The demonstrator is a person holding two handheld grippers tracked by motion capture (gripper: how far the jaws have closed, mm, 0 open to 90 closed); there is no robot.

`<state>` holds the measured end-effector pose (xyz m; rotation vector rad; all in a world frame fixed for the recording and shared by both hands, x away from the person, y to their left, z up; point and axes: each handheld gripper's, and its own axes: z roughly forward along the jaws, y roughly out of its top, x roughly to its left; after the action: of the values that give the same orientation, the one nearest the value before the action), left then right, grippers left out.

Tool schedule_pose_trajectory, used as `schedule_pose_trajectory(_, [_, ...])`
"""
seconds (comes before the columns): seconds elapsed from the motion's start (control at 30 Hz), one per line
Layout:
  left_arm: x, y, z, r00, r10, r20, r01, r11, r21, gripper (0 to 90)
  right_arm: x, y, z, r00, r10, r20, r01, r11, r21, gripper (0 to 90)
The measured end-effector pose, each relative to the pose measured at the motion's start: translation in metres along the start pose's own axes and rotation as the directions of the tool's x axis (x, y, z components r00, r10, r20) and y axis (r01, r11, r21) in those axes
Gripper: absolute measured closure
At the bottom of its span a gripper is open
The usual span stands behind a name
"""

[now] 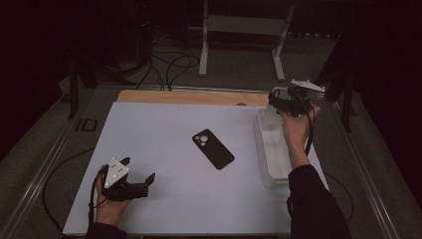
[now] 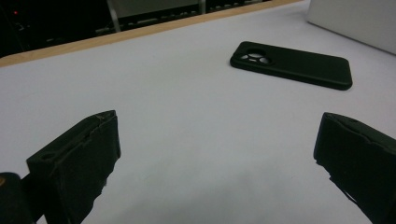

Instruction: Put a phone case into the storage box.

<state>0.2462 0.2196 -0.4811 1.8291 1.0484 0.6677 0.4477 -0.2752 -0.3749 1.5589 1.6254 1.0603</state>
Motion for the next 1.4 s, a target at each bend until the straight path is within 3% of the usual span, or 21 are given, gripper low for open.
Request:
schedule_pose_trajectory(0.63, [0.002, -0.001, 0.0, 1.0, -0.008, 0.004, 0.008, 1.0, -0.003, 0.9, -0.003, -0.019, 0.038, 0.9988, 0.009, 0.048, -0.013, 0.997, 0.079, 17.1])
schedule_pose_trajectory(0.73, [0.002, -0.001, 0.0, 1.0, -0.009, 0.003, 0.009, 1.0, -0.004, 0.9, -0.002, -0.022, 0.042, 0.9984, -0.008, 0.056, 0.003, 0.996, 0.093, 17.1])
schedule_pose_trajectory(1.4, [0.003, -0.001, -0.001, 0.9999, -0.016, 0.0, 0.016, 0.9999, -0.006, 0.9, 0.0, -0.033, 0.056, 0.9968, -0.028, 0.076, 0.016, 0.988, 0.151, 17.0])
